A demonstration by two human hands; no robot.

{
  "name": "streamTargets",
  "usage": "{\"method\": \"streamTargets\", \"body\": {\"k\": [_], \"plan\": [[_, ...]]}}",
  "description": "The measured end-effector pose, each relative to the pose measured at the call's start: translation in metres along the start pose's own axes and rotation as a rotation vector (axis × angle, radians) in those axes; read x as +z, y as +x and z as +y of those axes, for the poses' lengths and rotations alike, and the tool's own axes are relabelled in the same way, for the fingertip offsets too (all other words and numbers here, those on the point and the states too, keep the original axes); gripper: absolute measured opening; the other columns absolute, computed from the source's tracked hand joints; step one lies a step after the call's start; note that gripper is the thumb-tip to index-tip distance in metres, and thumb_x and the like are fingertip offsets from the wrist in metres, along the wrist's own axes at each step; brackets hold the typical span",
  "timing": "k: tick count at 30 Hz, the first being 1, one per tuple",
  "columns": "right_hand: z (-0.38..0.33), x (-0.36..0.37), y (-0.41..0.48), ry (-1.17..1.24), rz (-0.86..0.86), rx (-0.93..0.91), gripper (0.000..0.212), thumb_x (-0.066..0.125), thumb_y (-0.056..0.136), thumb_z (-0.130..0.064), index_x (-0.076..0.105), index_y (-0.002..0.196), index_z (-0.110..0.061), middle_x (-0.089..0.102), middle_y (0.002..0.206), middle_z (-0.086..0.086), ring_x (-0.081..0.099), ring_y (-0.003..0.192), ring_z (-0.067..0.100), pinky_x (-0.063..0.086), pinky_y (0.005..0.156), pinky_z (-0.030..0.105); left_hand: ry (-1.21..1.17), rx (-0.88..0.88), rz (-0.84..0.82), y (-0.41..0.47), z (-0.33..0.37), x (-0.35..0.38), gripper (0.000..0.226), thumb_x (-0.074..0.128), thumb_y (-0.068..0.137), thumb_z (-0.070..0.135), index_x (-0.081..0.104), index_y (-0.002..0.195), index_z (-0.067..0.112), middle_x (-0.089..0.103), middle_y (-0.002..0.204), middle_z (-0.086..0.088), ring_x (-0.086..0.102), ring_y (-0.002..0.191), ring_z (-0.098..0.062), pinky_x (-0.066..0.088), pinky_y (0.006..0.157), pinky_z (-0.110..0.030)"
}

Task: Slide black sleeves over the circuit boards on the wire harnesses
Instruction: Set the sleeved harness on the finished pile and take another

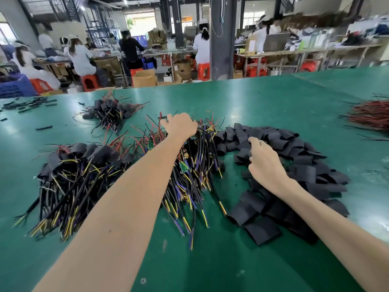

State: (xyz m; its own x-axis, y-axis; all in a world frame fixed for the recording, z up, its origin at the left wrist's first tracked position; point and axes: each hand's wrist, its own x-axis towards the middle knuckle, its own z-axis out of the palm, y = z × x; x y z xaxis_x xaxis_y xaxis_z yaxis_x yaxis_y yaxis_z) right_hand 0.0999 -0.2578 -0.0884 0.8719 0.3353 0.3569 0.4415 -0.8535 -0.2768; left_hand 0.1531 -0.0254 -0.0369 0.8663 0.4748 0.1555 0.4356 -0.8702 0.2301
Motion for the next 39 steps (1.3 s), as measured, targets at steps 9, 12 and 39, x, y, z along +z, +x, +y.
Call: {"method": "streamTargets", "body": {"k": [9,12,39], "plan": [[-0.008,-0.004,0.000,0.340,0.268,-0.042,0.021,0.068,0.080,0.002,0.051,0.092,-0.003,0.045,0.124,0.016,0.056,0.097,0.028,0.036,0.081,0.021,-0.928,-0.015,0.183,-0.010,0.015,-0.035,0.046,0.061,0.078,0.000,0.038,0.118,0.005,0.050,0.090,-0.003,0.053,0.075,-0.020,0.044,0.062,-0.032],[-0.010,-0.004,0.000,0.396,0.270,-0.083,0.023,0.067,0.079,0.000,0.045,0.078,-0.009,0.057,0.102,0.013,0.056,0.086,0.030,0.049,0.078,0.044,-1.399,-0.017,0.121,-0.022,0.015,-0.078,0.037,0.054,0.076,-0.015,0.042,0.110,-0.005,0.056,0.082,-0.017,0.056,0.062,-0.021,0.051,0.059,-0.030],[-0.027,0.006,-0.012,0.457,-0.280,-0.194,0.077,0.044,0.094,-0.002,-0.006,0.147,-0.026,0.029,0.115,-0.006,0.029,0.066,0.002,0.027,0.061,0.013,-0.438,0.511,0.332,-0.161,-0.109,-0.013,0.011,0.052,0.095,0.005,0.060,0.087,0.003,0.055,0.083,0.004,0.042,0.080,-0.022,0.026,0.073,-0.022]]}}
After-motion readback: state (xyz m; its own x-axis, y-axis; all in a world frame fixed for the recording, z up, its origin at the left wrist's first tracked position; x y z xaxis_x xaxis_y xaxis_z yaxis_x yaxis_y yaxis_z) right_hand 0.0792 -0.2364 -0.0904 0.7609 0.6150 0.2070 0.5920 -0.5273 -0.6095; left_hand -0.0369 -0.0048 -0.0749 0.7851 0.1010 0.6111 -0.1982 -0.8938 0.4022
